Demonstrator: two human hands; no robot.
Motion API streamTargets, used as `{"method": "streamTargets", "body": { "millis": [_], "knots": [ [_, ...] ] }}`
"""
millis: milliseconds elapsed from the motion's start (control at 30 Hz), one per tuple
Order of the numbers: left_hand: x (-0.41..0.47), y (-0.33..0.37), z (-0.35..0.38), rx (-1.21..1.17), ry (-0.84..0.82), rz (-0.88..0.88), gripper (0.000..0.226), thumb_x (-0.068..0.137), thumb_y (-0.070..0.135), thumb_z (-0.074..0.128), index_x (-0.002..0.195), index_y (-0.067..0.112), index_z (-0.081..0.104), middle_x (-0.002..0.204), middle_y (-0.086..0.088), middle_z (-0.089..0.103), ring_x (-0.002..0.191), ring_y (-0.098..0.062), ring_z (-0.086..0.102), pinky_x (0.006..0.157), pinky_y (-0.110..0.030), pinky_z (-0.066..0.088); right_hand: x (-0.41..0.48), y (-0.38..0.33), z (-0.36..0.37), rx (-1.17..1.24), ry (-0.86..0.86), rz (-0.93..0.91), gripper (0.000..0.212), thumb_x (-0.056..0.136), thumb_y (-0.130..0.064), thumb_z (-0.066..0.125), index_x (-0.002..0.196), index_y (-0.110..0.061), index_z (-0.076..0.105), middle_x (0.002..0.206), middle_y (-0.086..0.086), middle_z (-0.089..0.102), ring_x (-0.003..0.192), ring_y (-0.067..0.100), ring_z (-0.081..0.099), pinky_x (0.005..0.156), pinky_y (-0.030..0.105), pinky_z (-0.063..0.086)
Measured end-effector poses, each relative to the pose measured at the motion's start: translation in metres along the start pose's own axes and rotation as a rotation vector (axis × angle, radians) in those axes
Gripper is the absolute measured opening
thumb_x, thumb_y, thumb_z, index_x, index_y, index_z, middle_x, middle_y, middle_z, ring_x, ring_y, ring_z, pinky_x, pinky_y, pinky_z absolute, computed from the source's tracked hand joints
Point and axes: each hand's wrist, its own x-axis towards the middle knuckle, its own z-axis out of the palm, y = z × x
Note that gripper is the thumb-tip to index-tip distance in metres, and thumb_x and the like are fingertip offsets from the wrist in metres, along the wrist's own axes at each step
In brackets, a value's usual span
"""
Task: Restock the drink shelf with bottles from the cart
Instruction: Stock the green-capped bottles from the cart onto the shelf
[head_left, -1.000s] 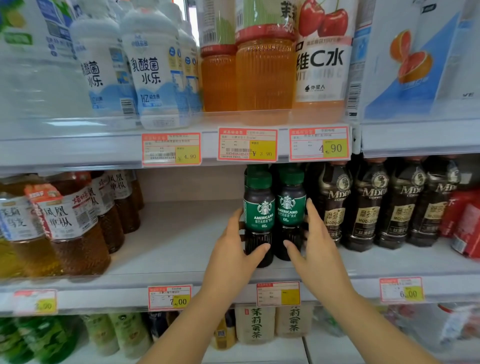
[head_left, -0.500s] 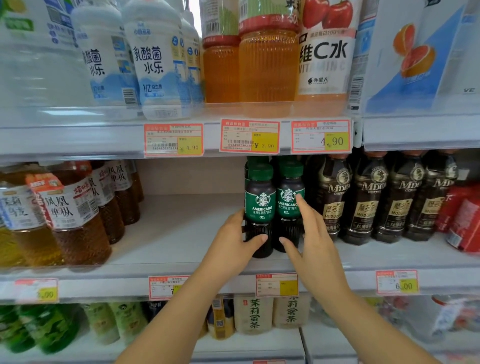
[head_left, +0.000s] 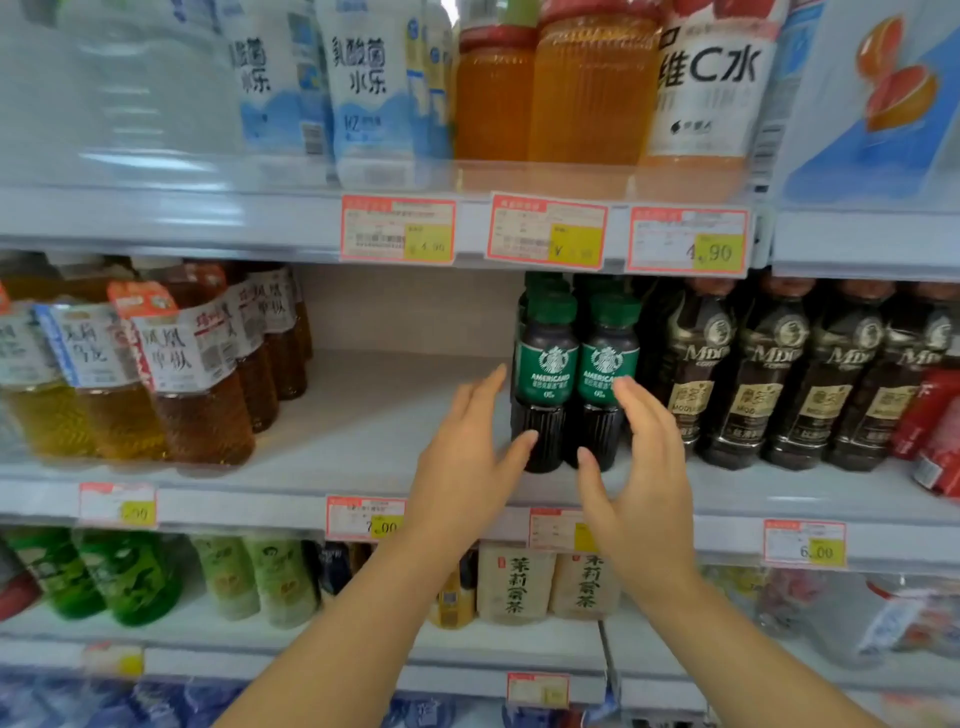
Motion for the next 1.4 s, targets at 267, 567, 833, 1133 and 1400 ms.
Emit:
{"method": "streamTargets", "body": {
  "millis": [267, 567, 833, 1133, 1400],
  "knots": [
    [-0.146, -0.106, -0.067, 0.21, 0.348, -0.059, 0.026, 0.093, 0.017, 0.044, 0.112, 0.012, 0.061, 0.101, 0.0, 0.062, 0.088, -0.015, 0.059, 0.074, -0.024, 0.048, -0.072, -0.085, 0.091, 0.246, -0.409, -0.317, 0.014, 0.085, -0.011, 0.056, 0.092, -0.011, 0.068, 0.088, 0.002, 0.068, 0.082, 0.02, 0.06, 0.075, 0.033, 0.048],
    [-0.43, -0.23, -0.114, 0.373, 0.406, -1.059, 0.021, 0.089, 0.02, 0.05, 0.106, 0.021, 0.063, 0.103, 0.004, 0.064, 0.089, -0.018, 0.061, 0.072, -0.029, 0.047, -0.251, -0.204, 0.253, 0.413, -1.135, -0.432, 0.017, 0.082, -0.022, 0.051, 0.085, -0.016, 0.068, 0.078, -0.001, 0.068, 0.072, 0.02, 0.063, 0.063, 0.028, 0.049],
    [-0.592, -0.317, -0.088, 0.343, 0.351, -1.534, 0.042, 0.091, 0.018, 0.053, 0.132, 0.019, 0.048, 0.136, -0.001, 0.044, 0.12, -0.024, 0.046, 0.096, -0.037, 0.04, -0.423, -0.27, 0.368, 0.419, -1.532, -0.482, 0.022, 0.086, -0.014, 0.055, 0.106, -0.017, 0.065, 0.101, 0.002, 0.067, 0.095, 0.023, 0.06, 0.079, 0.036, 0.049],
    [-0.637, -0.376, -0.038, 0.202, 0.551, -1.485, 0.052, 0.093, 0.015, 0.043, 0.142, 0.028, 0.033, 0.141, 0.008, 0.042, 0.122, -0.01, 0.045, 0.095, -0.028, 0.039, -0.569, -0.298, 0.466, 0.262, -1.753, -0.57, 0.05, 0.088, -0.023, 0.056, 0.135, -0.022, 0.04, 0.136, 0.003, 0.042, 0.117, 0.026, 0.049, 0.086, 0.037, 0.044],
    [-0.636, -0.373, -0.038, 0.258, 0.523, -1.491, 0.048, 0.094, 0.025, 0.038, 0.142, 0.031, 0.033, 0.142, 0.012, 0.042, 0.118, -0.012, 0.049, 0.092, -0.029, 0.039, -0.597, -0.303, 0.5, 0.302, -1.716, -0.609, 0.042, 0.08, -0.011, 0.064, 0.119, -0.019, 0.049, 0.119, 0.01, 0.049, 0.102, 0.031, 0.054, 0.076, 0.032, 0.042]
  ]
}}
